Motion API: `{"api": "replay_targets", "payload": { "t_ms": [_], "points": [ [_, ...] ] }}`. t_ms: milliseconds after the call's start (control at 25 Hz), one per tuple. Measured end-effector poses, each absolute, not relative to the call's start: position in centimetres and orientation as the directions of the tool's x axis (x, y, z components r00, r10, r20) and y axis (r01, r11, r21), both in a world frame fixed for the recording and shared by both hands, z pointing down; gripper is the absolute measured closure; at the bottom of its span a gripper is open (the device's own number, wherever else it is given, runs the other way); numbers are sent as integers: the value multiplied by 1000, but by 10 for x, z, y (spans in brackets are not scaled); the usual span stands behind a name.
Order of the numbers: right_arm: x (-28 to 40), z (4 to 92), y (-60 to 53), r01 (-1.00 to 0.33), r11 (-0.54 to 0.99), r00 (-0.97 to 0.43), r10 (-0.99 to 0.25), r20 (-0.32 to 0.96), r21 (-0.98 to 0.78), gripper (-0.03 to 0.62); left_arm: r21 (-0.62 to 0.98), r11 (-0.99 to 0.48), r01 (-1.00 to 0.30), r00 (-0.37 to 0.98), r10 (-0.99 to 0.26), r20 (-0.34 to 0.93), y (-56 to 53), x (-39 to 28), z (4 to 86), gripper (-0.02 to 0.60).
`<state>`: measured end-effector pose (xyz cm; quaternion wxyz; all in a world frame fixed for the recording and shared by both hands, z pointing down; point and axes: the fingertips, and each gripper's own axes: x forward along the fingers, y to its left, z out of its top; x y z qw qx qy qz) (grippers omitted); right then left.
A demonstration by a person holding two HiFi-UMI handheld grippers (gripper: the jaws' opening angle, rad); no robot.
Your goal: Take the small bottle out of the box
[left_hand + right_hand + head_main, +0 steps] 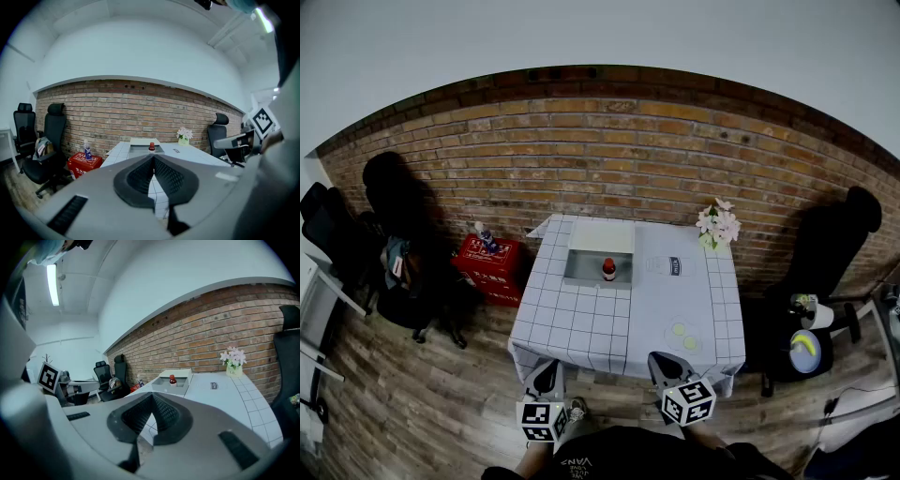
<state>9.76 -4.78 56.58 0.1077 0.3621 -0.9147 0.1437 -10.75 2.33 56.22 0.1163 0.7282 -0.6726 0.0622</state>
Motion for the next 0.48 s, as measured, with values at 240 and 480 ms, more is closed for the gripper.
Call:
{"api": "replay_targets", "payload": {
  "t_ms": [240, 480],
  "points": [
    [97, 562, -52, -713, 663, -701, -667, 252, -230, 595, 94, -72, -993, 94, -962, 257, 25, -114, 566, 569],
    [91, 564, -59, -729, 641, -684, -686, 248, -239, 595, 118, -78, -990, 106, -962, 252, 16, -124, 570, 570]
  ]
}}
